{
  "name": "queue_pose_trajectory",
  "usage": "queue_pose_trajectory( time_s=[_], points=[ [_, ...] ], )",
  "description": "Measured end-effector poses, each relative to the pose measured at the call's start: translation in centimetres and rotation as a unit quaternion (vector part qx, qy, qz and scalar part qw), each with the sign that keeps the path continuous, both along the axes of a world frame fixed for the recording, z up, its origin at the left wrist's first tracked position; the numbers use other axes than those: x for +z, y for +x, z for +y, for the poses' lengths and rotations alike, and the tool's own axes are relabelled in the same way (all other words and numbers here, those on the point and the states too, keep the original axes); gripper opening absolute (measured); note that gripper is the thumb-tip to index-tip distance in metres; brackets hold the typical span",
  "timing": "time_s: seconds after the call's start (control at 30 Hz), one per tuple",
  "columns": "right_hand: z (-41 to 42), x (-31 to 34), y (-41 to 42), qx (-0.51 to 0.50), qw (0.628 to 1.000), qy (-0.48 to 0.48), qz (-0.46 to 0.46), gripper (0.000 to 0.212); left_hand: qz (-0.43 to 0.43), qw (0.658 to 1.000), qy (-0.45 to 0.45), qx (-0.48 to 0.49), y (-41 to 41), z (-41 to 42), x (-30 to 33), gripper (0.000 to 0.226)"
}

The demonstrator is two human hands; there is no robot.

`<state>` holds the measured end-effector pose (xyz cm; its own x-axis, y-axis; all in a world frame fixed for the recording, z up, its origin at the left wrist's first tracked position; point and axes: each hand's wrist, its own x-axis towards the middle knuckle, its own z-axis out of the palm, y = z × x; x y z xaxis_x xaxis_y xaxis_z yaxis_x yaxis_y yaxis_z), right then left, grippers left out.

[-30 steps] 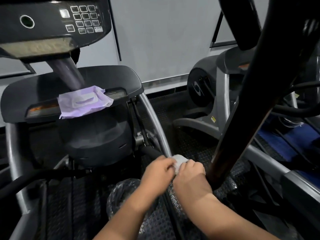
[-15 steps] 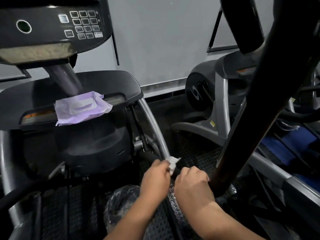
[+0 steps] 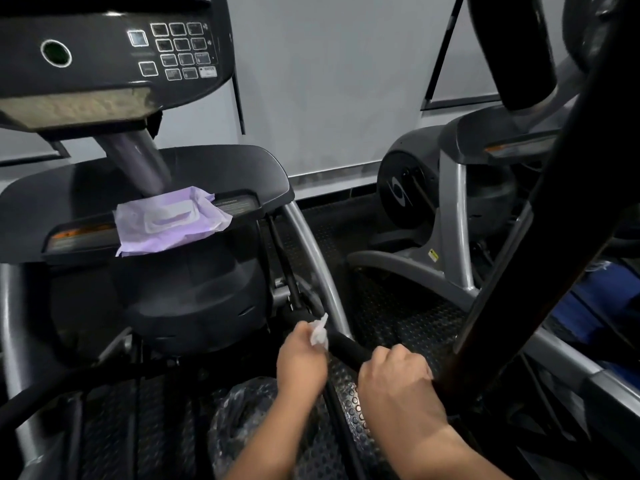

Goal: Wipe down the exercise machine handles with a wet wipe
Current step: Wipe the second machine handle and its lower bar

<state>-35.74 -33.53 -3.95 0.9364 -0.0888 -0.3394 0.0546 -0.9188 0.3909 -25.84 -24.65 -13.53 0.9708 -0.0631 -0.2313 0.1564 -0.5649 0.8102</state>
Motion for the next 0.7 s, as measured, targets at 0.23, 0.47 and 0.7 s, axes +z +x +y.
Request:
queue_pose_trajectory(
  time_s=[0.23, 0.47, 0.7],
  points=[
    [-0.2, -0.6, 0.3, 0.002, 1.0, -0.011, 0.024, 0.034, -0.096, 0.994, -0.041, -0.018, -2.7, -1.4, 0.1, 0.021],
    [-0.2, -0.5, 0.4, 0.002, 0.999, 0.001, 0.034, 0.037, -0.152, 0.969, -0.01, -0.193, -2.1, -1.5, 1.2, 0.017],
    [-0.2, -0.1, 0.2, 0.007, 0.999, 0.004, 0.04, 0.034, -0.085, 0.966, 0.193, -0.152, 2.7, -0.3, 0.9, 0.018]
  ],
)
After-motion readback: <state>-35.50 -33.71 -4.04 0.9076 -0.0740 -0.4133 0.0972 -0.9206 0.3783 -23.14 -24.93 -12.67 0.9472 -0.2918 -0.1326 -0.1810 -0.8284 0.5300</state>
